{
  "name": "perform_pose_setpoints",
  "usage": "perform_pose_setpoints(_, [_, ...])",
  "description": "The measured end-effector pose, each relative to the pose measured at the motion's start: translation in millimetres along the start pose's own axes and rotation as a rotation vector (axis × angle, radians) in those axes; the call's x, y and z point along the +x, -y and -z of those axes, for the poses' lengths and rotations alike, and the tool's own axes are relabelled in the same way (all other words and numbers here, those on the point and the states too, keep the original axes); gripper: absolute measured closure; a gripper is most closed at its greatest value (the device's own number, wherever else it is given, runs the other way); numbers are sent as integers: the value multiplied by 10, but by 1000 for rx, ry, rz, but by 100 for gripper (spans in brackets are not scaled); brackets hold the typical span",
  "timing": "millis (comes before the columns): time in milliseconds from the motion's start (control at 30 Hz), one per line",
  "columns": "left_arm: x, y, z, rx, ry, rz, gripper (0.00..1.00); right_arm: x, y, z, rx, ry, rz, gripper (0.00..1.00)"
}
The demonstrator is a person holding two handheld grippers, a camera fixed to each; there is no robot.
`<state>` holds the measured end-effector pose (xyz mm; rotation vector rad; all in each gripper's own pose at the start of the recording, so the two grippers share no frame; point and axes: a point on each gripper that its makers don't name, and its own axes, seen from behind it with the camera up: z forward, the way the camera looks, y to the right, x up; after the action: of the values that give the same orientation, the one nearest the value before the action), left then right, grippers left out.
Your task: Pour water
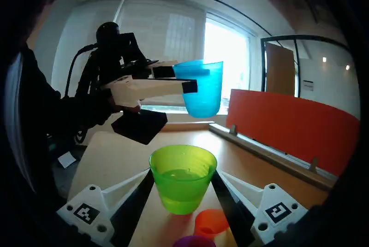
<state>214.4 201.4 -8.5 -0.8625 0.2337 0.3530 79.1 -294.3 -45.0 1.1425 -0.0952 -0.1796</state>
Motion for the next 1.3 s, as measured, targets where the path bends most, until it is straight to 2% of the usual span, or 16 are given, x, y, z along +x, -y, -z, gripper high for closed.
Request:
perform_pose_setpoints(400, [-3, 34, -15, -1, -13, 114, 17, 12, 10, 2, 0, -2, -1, 12])
perform_pose_setpoints(600, [6, 75, -21, 10, -20, 154, 17, 13, 2, 3, 0, -3, -1, 12])
perform_pose_setpoints(1067, [-2, 48, -37, -6, -7, 242, 17, 32, 4, -3, -2, -6, -2, 12])
perform_pose_setpoints(1300, [-47, 31, -73, -18, 5, 314, 17, 32, 12, 0, -2, -6, -2, 12])
